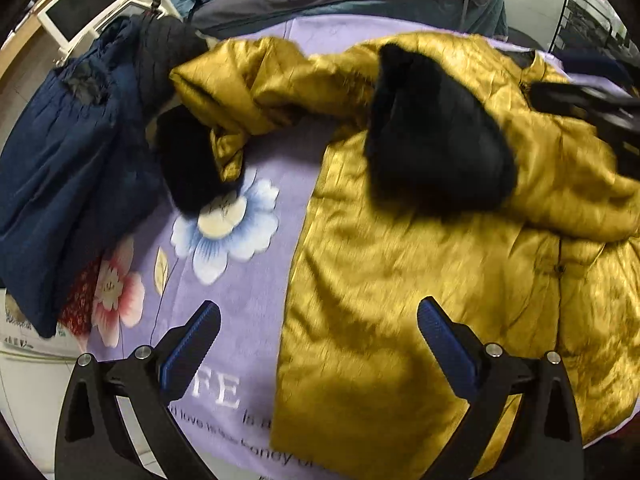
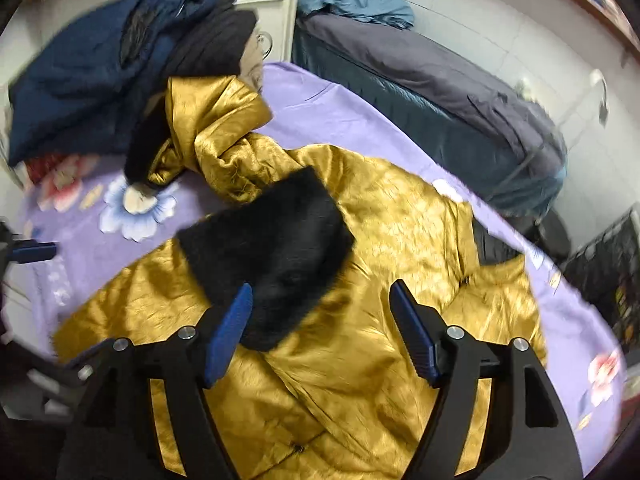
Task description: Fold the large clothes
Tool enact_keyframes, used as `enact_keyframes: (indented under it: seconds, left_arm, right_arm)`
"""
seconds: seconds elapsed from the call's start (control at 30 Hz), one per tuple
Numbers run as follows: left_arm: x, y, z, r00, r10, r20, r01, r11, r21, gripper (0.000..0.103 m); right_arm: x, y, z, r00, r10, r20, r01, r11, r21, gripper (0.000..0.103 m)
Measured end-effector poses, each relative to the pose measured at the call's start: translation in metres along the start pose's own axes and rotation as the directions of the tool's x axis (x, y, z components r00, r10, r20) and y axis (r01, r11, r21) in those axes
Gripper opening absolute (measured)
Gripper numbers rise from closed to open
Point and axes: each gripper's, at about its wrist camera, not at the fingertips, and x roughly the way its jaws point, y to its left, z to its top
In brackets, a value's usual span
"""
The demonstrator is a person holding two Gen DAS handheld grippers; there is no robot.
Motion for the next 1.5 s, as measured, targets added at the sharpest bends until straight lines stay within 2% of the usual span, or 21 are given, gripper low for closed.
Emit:
enact_keyframes:
  seconds: [0.07,0.13,0.17,0.23,0.27,0.3,0.37,0.5,0.57,0.67,0.73,0.8,0.87,0.97,1.07,1.13,1.2,1.33,1.4,1.43,1.5]
  left_arm:
    - [-0.001,-0.004,0.009,1.000,-0.010,0.019,0.009,1.000,0.006,0.097]
    - [-0.001,-0.010,0.022,0.999,-0.019,0.041,0.019,1.000,0.018,0.097]
    - [-0.001,-0.013,0.028,0.999,-0.022,0.047,0.021,1.000,0.024,0.097]
    - [0.000,-0.019,0.037,0.998,-0.025,0.055,0.024,0.999,0.031,0.097]
    - [0.000,-0.022,0.041,0.998,-0.026,0.058,0.025,0.999,0.032,0.097]
    - [-0.001,-0.025,0.046,0.998,-0.030,0.062,0.028,0.999,0.033,0.097]
    - [-0.003,-0.031,0.053,0.997,-0.041,0.070,0.038,0.999,0.037,0.097]
    - [-0.005,-0.043,0.055,0.996,-0.049,0.071,0.045,0.998,0.053,0.097]
    - [-0.007,-0.048,0.052,0.997,-0.047,0.065,0.043,0.997,0.067,0.097]
    - [-0.008,-0.054,0.045,0.998,-0.038,0.058,0.032,0.995,0.094,0.097]
    - [-0.009,-0.056,0.041,0.998,-0.033,0.049,0.028,0.994,0.105,0.097]
    - [-0.008,-0.056,0.038,0.999,-0.026,0.042,0.022,0.994,0.111,0.097]
    - [-0.008,-0.055,0.036,0.999,-0.018,0.038,0.014,0.994,0.111,0.097]
    - [-0.010,-0.054,0.037,0.999,-0.015,0.038,0.011,0.995,0.101,0.097]
    - [-0.011,-0.055,0.039,0.999,-0.013,0.043,0.008,0.995,0.101,0.097]
    - [-0.012,-0.057,0.042,0.999,-0.013,0.049,0.008,0.994,0.110,0.097]
    - [-0.012,-0.061,0.045,0.998,-0.016,0.055,0.009,0.992,0.124,0.097]
    - [-0.010,-0.070,0.052,0.998,-0.019,0.066,0.008,0.987,0.160,0.097]
    - [-0.010,-0.075,0.056,0.997,-0.015,0.078,0.001,0.984,0.177,0.097]
    - [-0.010,-0.077,0.059,0.996,-0.011,0.083,-0.004,0.983,0.183,0.097]
    - [-0.010,-0.080,0.064,0.995,-0.015,0.094,-0.003,0.982,0.190,0.097]
  right_arm:
    - [-0.009,-0.028,-0.007,1.000,0.012,0.003,-0.012,0.994,0.107,0.071]
    - [-0.017,-0.072,-0.022,1.000,-0.009,-0.008,0.011,0.963,0.269,0.071]
    - [-0.019,-0.093,-0.030,1.000,-0.017,-0.022,0.024,0.939,0.342,0.071]
    - [-0.023,-0.146,-0.051,0.996,-0.048,-0.069,0.077,0.856,0.512,0.071]
    - [-0.026,-0.176,-0.067,0.993,-0.072,-0.091,0.113,0.788,0.605,0.071]
    - [-0.026,-0.192,-0.075,0.991,-0.079,-0.103,0.128,0.746,0.653,0.071]
    - [-0.026,-0.240,-0.108,0.985,-0.070,-0.158,0.169,0.578,0.799,0.071]
    - [-0.011,-0.291,-0.161,0.990,0.068,-0.122,0.097,0.292,0.951,0.062]
    - [-0.001,-0.304,-0.176,0.989,0.104,-0.102,0.080,0.196,0.977,0.053]
    - [0.018,-0.314,-0.189,0.986,0.163,-0.024,0.015,0.057,0.998,0.046]
    - [0.028,-0.315,-0.187,0.979,0.200,0.021,-0.024,0.014,1.000,0.043]
    - [0.035,-0.314,-0.179,0.972,0.229,0.045,-0.050,0.017,0.999,0.041]
    - [0.039,-0.314,-0.174,0.969,0.246,0.004,-0.019,0.059,0.998,0.021]
    - [0.038,-0.319,-0.173,0.967,0.251,-0.033,0.010,0.092,0.996,0.008]
    - [0.020,-0.335,-0.173,0.986,0.149,-0.079,0.059,0.132,0.990,0.005]
    - [0.010,-0.348,-0.176,0.993,0.087,-0.081,0.070,0.116,0.991,0.004]
    - [0.004,-0.361,-0.181,0.994,0.058,-0.090,0.084,0.091,0.992,0.004]
    - [0.009,-0.368,-0.179,0.992,0.069,-0.102,0.093,0.128,0.987,0.005]
    - [-0.001,-0.365,-0.176,0.991,0.016,-0.134,0.130,0.143,0.981,0.011]
    - [-0.006,-0.362,-0.173,0.987,-0.017,-0.158,0.158,0.164,0.974,0.020]
    - [-0.022,-0.347,-0.159,0.972,-0.121,-0.202,0.227,0.251,0.941,0.041]
